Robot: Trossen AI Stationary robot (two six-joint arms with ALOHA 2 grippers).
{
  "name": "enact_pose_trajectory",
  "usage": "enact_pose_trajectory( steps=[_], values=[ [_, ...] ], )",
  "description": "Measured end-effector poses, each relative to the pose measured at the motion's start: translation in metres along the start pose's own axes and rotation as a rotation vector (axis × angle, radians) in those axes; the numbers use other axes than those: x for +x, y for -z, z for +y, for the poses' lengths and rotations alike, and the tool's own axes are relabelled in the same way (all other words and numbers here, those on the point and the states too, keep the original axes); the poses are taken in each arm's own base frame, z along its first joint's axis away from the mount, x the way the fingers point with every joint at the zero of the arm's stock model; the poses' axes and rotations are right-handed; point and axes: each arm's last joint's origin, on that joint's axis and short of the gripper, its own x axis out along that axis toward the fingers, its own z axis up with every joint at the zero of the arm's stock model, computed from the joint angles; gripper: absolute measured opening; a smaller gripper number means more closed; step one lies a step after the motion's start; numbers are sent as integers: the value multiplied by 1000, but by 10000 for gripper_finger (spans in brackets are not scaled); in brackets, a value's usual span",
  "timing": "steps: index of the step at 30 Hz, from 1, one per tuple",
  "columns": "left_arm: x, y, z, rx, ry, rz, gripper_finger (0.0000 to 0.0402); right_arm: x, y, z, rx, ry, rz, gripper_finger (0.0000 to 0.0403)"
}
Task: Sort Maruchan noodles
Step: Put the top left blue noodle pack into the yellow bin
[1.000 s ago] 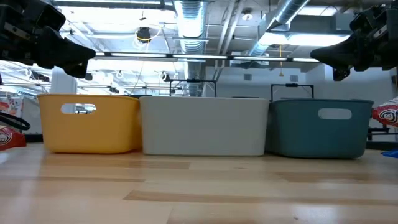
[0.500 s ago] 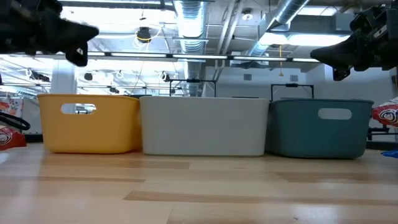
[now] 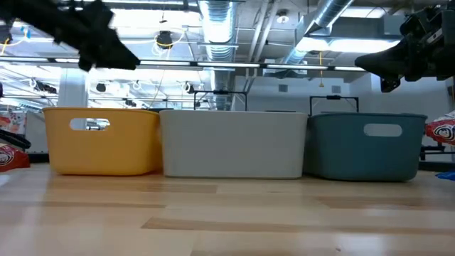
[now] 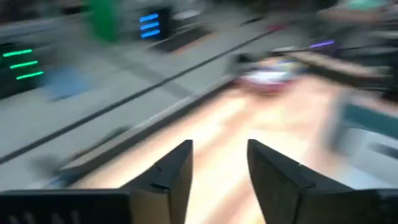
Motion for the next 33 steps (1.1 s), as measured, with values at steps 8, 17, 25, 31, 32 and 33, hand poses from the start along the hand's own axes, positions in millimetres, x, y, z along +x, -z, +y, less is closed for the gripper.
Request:
enact_pose_trajectory(
  steps=[8,17,25,31,32,33],
  values=[
    [69,-40,35,-24,-280,307,178,0,0,0,0,0,0,43],
    [134,11,99,-218,-499,623,178,0,0,0,0,0,0,43],
    [166,45,120,-276,-578,687,178,0,0,0,0,0,0,43],
    [181,62,122,-272,-629,702,177,0,0,0,0,0,1,43],
    [182,63,121,-272,-632,695,176,0,0,0,0,0,1,43],
    [183,63,119,-267,-645,692,175,0,0,0,0,0,1,43]
  ],
)
